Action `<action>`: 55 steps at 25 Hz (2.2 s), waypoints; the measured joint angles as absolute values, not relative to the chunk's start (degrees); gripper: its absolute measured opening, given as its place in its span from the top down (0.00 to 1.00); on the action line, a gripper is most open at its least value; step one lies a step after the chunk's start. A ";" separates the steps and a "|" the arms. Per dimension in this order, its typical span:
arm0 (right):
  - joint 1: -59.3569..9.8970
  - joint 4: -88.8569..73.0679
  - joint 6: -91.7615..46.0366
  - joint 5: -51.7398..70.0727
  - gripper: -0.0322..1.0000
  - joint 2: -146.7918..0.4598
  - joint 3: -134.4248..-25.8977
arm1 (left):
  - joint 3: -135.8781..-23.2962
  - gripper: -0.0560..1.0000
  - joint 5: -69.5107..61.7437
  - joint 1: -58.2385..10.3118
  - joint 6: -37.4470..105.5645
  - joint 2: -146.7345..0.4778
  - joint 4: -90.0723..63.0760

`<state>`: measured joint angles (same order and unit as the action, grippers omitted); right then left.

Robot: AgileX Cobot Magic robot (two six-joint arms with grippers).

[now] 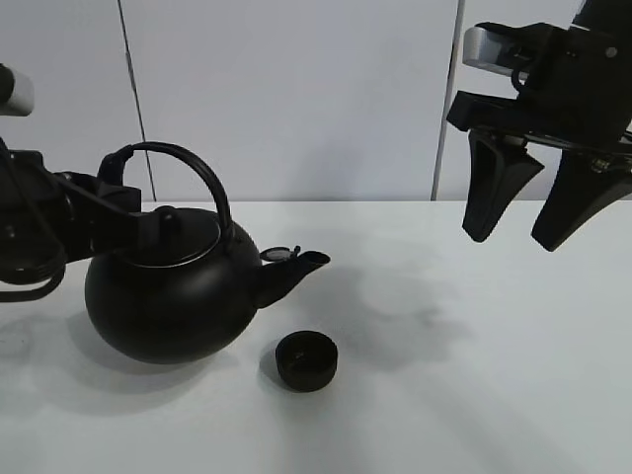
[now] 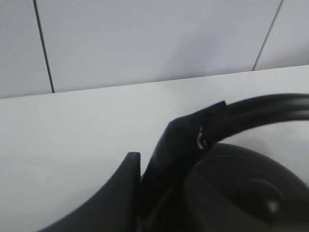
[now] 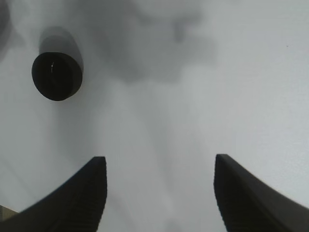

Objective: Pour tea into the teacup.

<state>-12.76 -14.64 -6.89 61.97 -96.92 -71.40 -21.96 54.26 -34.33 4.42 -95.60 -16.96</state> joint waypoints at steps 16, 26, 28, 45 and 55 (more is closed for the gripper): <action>-12.76 -14.64 -6.89 61.97 0.54 -96.92 -71.40 | -22.18 0.82 51.12 -34.33 12.38 -95.60 -15.94; -12.76 -14.79 -6.89 61.91 0.54 -96.92 -71.40 | -24.83 0.82 49.09 -34.33 10.28 -95.67 -19.95; -12.76 -14.79 -6.89 61.91 0.54 -96.92 -71.40 | -24.83 0.82 49.09 -34.33 10.37 -95.73 -19.74; -12.76 -14.79 -6.89 61.91 0.54 -96.92 -71.40 | -24.83 0.82 46.22 -34.33 19.78 -95.77 -17.69; -12.76 -14.79 -6.89 61.91 0.54 -96.92 -71.40 | -24.83 0.82 46.22 -34.33 20.97 -95.77 -17.62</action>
